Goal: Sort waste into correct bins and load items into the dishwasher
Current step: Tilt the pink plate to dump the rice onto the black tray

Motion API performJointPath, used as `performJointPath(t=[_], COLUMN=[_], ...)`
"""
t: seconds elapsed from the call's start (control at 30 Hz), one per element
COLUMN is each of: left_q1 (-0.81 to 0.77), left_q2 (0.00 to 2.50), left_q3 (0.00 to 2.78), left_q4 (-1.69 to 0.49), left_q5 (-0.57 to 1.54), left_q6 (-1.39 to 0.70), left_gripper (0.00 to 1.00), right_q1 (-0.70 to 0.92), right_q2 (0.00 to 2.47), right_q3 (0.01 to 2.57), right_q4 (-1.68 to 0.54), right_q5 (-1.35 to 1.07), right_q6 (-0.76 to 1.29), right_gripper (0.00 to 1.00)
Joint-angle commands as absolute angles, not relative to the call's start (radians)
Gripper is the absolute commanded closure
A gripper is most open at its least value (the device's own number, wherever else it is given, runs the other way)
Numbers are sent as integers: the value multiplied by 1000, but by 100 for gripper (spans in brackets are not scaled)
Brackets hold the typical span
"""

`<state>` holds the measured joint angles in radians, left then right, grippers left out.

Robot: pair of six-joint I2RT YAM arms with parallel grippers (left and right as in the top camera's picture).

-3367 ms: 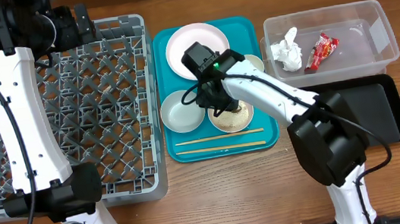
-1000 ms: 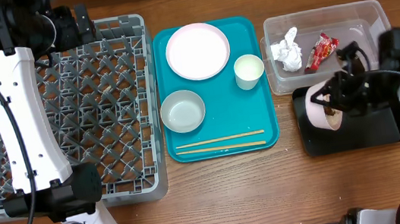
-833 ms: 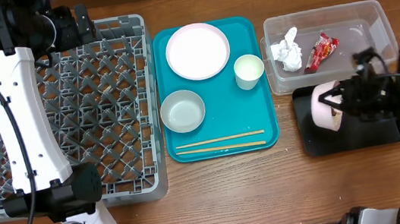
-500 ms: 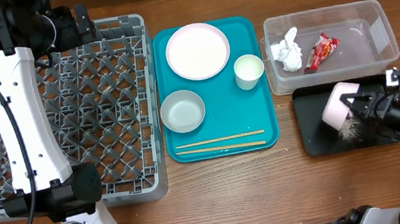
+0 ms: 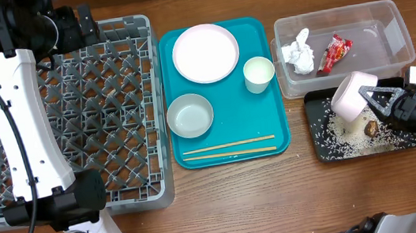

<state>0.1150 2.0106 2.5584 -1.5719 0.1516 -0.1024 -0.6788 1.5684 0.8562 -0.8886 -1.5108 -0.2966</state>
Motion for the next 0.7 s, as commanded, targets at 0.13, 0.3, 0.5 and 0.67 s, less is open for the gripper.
performJointPath(t=[0.13,0.3,0.5,0.67], left_q1=[112,112,112,112], left_q2=[1991,1991,1991,1991], left_q3=[2574,2574,2574,2574], left_q4=[-1571,-1571,-1571,-1571], left_q5=[146,146,146,146], left_q6=[-112,-112,-112,-112], left_gripper=[0,0,0,0], right_q1=[-714,-728,-729,-709], right_q2=[1571,1571,1571,1541], right_q3=[855,855,855,878], right_q4=[-883,-864,-823,-855], right_q5=[-1570,-1570,-1569,-1448], right_q6=[-54,92,84,70], right_gripper=[96,96,96,96])
